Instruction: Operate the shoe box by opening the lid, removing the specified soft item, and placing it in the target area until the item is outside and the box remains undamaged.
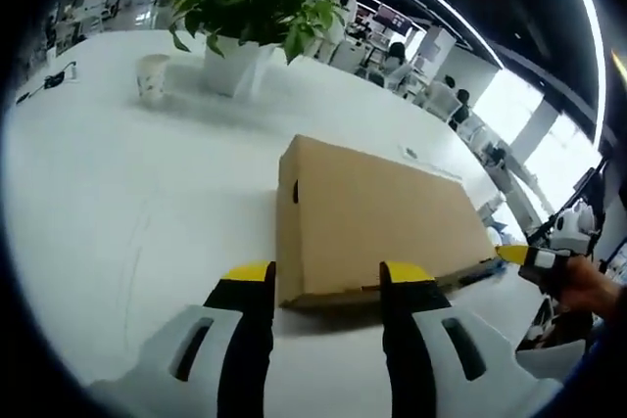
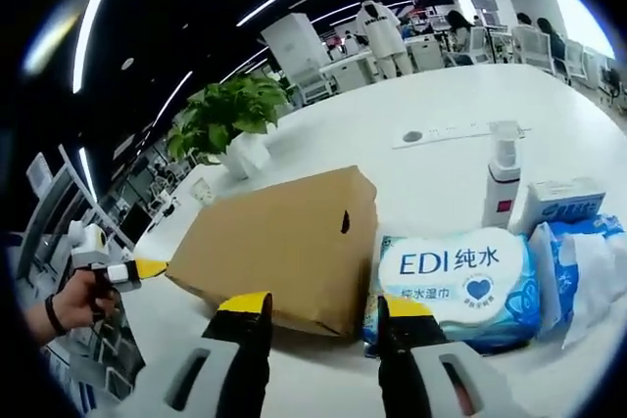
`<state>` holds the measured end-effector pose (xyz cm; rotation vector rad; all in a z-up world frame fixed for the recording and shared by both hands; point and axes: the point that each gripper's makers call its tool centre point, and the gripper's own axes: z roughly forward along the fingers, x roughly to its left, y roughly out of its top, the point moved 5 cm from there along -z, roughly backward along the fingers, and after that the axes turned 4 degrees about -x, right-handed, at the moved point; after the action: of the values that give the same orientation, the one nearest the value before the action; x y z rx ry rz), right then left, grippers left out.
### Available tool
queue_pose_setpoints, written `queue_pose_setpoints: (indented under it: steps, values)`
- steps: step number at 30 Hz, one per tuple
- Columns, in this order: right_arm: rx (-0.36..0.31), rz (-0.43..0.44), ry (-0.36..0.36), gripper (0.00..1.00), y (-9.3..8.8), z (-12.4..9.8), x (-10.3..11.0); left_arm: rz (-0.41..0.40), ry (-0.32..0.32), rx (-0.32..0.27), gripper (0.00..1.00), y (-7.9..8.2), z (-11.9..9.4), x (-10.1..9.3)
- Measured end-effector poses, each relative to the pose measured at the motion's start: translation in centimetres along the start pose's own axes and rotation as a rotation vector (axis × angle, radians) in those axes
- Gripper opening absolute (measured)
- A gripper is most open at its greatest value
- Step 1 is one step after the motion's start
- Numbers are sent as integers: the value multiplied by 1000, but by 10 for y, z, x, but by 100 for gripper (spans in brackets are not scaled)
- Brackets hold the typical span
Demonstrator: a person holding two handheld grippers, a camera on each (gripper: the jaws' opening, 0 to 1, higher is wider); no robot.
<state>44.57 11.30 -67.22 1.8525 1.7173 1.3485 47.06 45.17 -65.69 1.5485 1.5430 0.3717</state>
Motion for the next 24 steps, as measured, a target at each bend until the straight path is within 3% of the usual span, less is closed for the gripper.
queue_pose_setpoints:
  steps: [2,4,13,21,24]
  values:
    - [-26,-7,-10,41,0,-15,-7,-10,-7,-19,43,-1,-8,-2]
    - [-72,48,-24,41,1,-33,-13,-58,-26,-64,43,0,-18,-8]
    - [-220,35,-94,43,3,-112,-33,6,-95,-123,45,-5,-49,-54]
    - [-273,7,-174,47,-13,-176,-45,47,-132,-116,46,-19,-65,-79]
    - [-269,-38,-209,50,-18,-195,-50,128,-120,-93,47,-29,-73,-82]
